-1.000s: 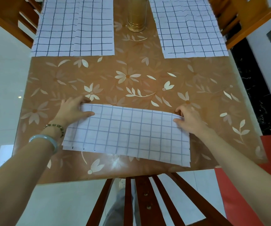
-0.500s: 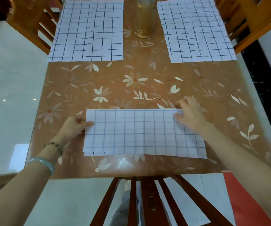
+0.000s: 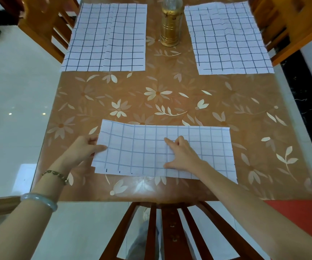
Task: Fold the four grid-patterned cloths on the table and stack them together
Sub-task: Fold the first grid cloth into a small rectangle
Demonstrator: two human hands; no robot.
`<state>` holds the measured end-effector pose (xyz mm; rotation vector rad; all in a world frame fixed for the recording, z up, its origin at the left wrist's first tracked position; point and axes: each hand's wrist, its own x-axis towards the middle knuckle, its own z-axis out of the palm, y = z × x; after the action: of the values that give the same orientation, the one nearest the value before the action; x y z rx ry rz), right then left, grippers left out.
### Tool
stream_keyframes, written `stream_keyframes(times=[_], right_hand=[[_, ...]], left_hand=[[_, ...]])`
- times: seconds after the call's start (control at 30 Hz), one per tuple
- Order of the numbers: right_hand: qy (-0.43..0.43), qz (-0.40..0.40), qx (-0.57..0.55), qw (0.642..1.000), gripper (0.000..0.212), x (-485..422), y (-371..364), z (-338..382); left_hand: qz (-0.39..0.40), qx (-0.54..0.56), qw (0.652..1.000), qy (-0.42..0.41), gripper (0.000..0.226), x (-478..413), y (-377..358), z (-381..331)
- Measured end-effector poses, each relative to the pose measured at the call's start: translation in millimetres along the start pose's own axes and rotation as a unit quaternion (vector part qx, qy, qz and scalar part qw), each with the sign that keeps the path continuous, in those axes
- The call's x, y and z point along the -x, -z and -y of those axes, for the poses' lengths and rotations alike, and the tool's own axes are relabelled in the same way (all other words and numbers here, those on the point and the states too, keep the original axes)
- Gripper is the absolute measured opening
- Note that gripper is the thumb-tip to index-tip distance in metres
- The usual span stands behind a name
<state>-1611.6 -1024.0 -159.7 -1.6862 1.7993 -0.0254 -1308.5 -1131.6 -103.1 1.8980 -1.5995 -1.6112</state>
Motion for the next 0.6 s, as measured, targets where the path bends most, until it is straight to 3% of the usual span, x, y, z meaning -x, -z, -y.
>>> stream_keyframes(times=[0.13,0.33,0.4,0.43,0.47,0.53,0.6], right_hand=[[-0.004,0.023,0.043,0.999,0.119,-2,3,2],[0.001,0.034,0.048,0.998,0.123,-8,3,-1],[-0.007,0.033,-0.049,0.998,0.117,-6,6,-8],[-0.021,0.027,-0.152,0.988,0.109,-3,10,-11],[-0.043,0.016,-0.277,0.960,0.098,2,15,-17],[-0.090,-0.027,-0.484,0.870,0.066,13,26,-32],[-0.125,-0.092,-0.566,0.810,0.039,28,43,-47]], left_hand=[[0.012,0.061,0.996,-0.058,0.031,28,-4,-42],[0.043,0.056,0.986,-0.153,0.034,65,-44,-107],[0.062,0.058,0.982,-0.171,0.029,69,-69,-122],[0.074,0.056,0.979,-0.181,0.025,70,-83,-128],[0.084,0.051,0.976,-0.193,0.023,70,-99,-133],[0.094,0.049,0.973,-0.207,0.033,65,-137,-139],[0.075,0.063,0.975,-0.198,0.042,63,-176,-144]])
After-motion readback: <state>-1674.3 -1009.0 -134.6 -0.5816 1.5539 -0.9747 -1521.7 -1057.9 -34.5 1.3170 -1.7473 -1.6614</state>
